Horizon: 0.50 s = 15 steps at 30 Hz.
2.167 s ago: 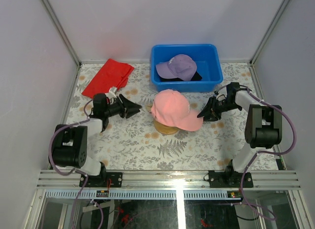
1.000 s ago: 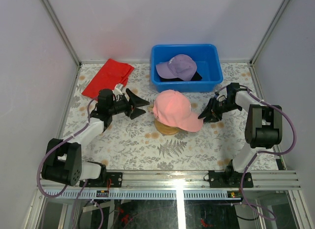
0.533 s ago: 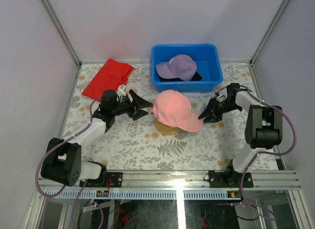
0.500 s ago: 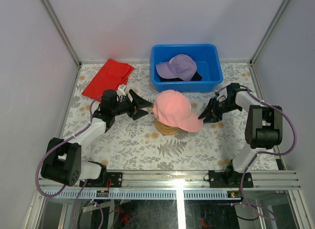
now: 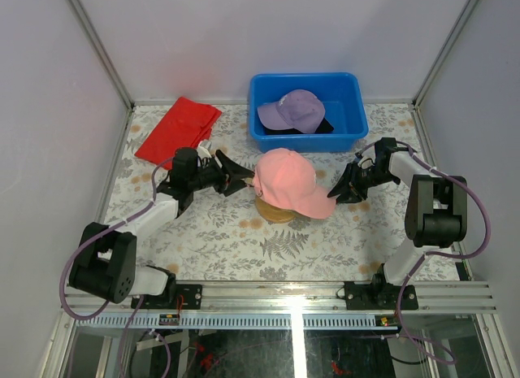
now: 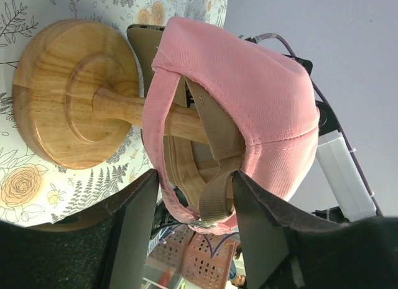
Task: Stack the hats
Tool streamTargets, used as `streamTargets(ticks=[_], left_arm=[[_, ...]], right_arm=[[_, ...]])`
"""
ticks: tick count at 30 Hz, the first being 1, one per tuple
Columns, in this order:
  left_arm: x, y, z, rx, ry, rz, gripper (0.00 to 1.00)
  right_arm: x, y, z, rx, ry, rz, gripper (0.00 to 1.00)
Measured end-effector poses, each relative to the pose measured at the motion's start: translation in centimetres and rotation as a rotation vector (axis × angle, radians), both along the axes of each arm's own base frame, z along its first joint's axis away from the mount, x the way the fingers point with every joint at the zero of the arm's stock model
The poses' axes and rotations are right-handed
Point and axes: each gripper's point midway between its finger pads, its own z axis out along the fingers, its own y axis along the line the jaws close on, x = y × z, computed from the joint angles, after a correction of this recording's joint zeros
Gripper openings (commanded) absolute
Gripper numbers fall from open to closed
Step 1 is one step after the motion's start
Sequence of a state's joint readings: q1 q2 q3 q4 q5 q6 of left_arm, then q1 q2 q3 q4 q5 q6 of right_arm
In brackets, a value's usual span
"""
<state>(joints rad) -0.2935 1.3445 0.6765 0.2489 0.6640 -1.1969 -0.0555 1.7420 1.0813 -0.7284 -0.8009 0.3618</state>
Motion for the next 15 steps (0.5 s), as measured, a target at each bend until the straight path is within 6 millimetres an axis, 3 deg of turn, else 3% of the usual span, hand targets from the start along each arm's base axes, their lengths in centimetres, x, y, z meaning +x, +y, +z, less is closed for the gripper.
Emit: streamTargets(ticks=[9, 15], left_arm=[[0.7, 0.0, -0.3, -0.008, 0.022, 0.034, 0.31], [1.3, -0.3, -1.6, -0.004, 0.048, 0.042, 0.06]], right_arm=[[0.0, 0.0, 0.0, 0.0, 0.0, 0.0, 0.39], [-0.1, 0.0, -0.1, 0.001, 0.004, 0.0, 0.39]])
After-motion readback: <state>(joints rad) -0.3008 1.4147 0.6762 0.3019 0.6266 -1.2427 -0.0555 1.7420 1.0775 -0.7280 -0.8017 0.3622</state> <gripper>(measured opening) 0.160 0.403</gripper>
